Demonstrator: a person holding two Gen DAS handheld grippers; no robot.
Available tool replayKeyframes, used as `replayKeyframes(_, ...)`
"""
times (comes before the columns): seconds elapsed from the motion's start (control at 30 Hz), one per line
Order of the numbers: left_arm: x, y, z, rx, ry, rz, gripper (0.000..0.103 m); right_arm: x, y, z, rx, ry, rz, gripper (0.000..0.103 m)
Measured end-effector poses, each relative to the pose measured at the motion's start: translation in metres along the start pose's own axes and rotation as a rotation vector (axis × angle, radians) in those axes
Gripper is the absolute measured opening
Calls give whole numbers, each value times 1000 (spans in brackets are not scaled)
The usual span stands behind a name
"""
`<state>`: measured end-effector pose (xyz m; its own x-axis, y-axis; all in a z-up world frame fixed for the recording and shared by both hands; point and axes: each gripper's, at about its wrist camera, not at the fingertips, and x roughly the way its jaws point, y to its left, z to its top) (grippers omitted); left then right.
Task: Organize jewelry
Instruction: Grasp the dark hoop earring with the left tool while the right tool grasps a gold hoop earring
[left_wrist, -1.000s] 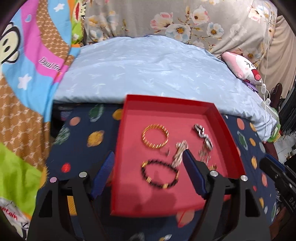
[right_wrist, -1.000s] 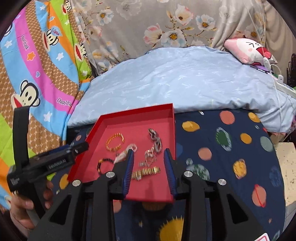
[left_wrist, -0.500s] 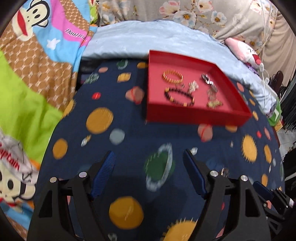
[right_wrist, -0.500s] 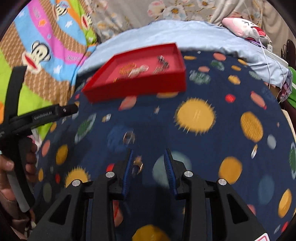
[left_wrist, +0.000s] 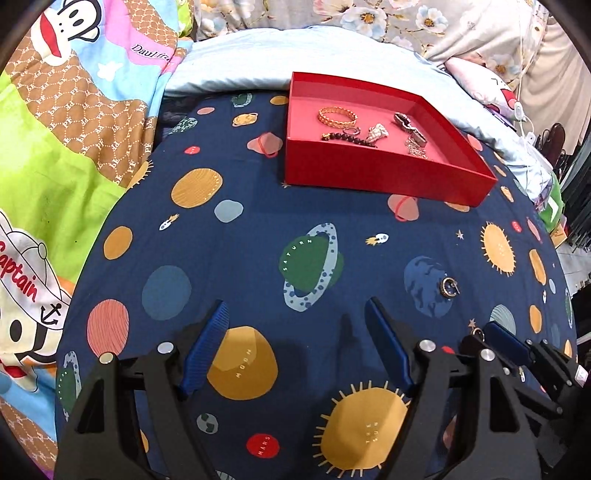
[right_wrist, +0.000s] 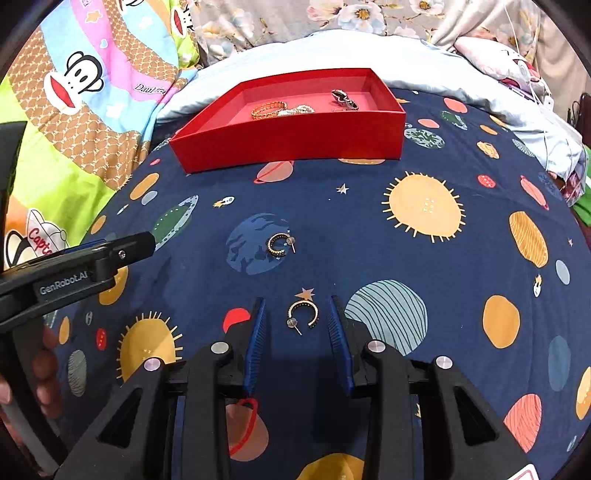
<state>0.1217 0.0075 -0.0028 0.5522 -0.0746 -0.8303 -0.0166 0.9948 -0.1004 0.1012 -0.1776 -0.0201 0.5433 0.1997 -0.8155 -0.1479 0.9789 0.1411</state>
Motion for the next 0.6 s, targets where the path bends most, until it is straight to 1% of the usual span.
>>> replayKeyframes(0.17,-1,-1,-3,-2,7,-15,73,0,4,-2,-10,-10,-31,28)
replayKeyframes(0.23,-2,0,-4,-1,4,-18,73,0,6,-3,-21,-11,-52,18)
replayKeyframes(0.27,-2,0,-5,1,6,-16,73,0,7,-3,-23,-12,-59,17)
replayKeyframes(0.43,1,0,-7,9,29,-2,73,-2,1,-5,11,-26,-45,16)
replayKeyframes(0.6,4,-14,-7,31,45,-2,73,-9,-12,-11,58,-36,-26,16)
